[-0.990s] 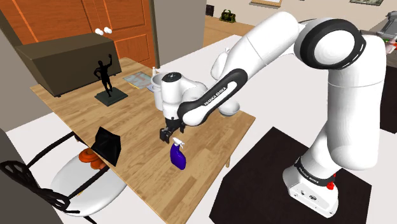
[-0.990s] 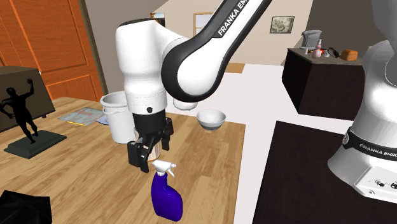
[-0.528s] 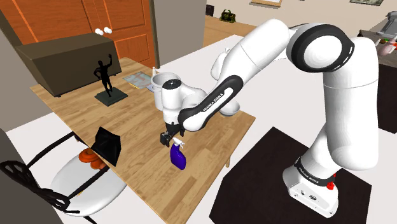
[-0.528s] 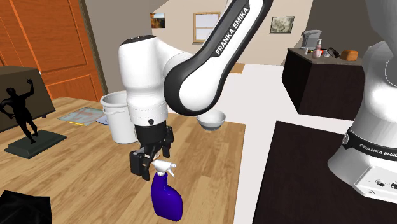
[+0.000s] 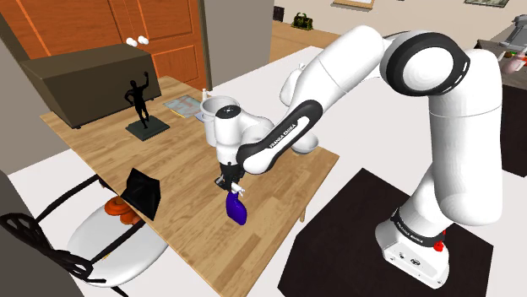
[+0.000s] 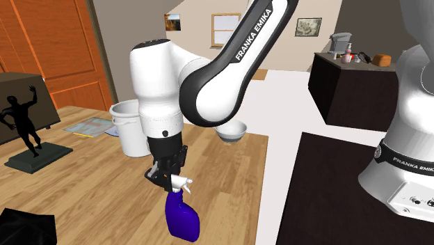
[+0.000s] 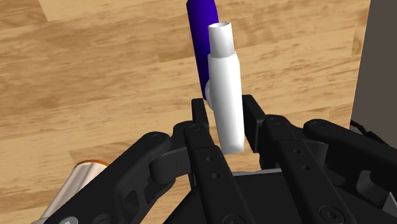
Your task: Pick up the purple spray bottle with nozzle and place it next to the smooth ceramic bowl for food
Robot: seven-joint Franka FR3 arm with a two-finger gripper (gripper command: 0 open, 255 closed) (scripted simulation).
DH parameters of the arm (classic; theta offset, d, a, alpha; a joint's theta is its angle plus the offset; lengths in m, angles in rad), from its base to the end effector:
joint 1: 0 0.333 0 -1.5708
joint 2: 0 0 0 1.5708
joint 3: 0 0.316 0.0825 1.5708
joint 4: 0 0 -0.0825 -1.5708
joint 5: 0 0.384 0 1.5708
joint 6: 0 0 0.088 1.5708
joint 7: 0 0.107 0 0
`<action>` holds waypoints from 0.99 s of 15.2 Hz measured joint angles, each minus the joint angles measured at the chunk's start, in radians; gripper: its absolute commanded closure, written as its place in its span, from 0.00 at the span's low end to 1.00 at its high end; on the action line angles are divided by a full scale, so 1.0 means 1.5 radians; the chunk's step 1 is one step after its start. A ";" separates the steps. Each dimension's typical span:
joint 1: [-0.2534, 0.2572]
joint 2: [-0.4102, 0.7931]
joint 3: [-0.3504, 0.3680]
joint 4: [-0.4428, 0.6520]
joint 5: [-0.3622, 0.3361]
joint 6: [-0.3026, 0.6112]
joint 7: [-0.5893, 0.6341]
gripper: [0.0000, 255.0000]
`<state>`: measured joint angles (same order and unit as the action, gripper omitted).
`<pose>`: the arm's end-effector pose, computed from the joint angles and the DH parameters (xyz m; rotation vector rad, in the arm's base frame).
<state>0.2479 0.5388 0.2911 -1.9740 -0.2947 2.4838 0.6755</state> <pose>0.5281 0.3116 0.2033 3.1176 0.0905 0.0367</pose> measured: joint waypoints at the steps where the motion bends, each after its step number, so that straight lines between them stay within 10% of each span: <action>1: 0.000 0.000 0.000 0.000 0.000 0.000 0.000 1.00; 15: -0.011 -0.048 0.017 -0.002 0.023 -0.044 -0.015 1.00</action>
<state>0.2309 0.4664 0.3163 -1.9773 -0.2601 2.4172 0.6523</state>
